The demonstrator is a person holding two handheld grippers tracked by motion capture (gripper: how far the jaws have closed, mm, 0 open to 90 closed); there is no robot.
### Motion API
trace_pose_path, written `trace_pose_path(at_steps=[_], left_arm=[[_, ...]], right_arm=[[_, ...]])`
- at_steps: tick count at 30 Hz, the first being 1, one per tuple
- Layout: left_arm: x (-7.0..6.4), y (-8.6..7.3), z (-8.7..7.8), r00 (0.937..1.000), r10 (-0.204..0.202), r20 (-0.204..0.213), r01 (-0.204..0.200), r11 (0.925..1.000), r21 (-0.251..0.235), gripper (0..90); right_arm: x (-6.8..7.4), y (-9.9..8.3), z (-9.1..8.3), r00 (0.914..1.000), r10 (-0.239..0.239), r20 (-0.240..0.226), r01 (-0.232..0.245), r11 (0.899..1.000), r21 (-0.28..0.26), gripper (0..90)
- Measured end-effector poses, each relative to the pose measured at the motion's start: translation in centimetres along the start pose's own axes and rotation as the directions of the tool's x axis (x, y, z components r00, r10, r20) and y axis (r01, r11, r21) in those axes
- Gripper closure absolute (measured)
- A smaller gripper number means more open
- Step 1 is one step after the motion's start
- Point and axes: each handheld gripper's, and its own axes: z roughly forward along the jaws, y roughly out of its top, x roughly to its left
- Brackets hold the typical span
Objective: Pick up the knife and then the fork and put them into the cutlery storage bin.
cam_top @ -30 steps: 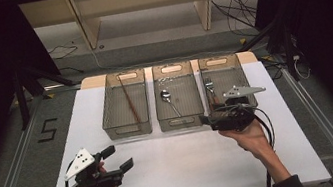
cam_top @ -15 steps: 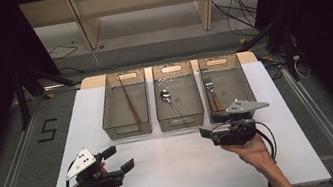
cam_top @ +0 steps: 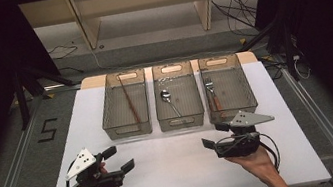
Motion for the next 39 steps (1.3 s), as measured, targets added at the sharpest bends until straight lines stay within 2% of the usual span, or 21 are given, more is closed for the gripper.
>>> trace_pose_path(at_steps=[12, 20, 27, 39], left_arm=[[-0.1, -0.1, 0.0, 1.0, 0.001, 0.01, -0.001, 0.9999, 0.014, 15.2], [-0.2, -0.1, 0.1, 0.9998, 0.002, 0.022, -0.003, 0.9996, 0.029, 15.2], [-0.2, -0.1, 0.2, 0.9996, 0.002, 0.029, -0.003, 0.9993, 0.037, 15.2], [-0.2, -0.1, 0.3, 0.9996, 0.008, 0.029, -0.01, 0.9991, 0.041, 15.2]], right_arm=[[0.0, -2.1, -1.1, 0.9998, 0.005, 0.02, -0.004, 1.0, -0.03, 22.6], [-0.1, -3.1, -1.7, 0.9995, 0.01, 0.03, -0.009, 1.0, -0.029, 21.8], [-0.2, -3.6, -1.8, 0.9992, 0.014, 0.038, -0.013, 1.0, -0.021, 21.4], [-0.2, -3.6, -2.1, 0.9989, 0.02, 0.042, -0.018, 0.999, -0.042, 21.4]])
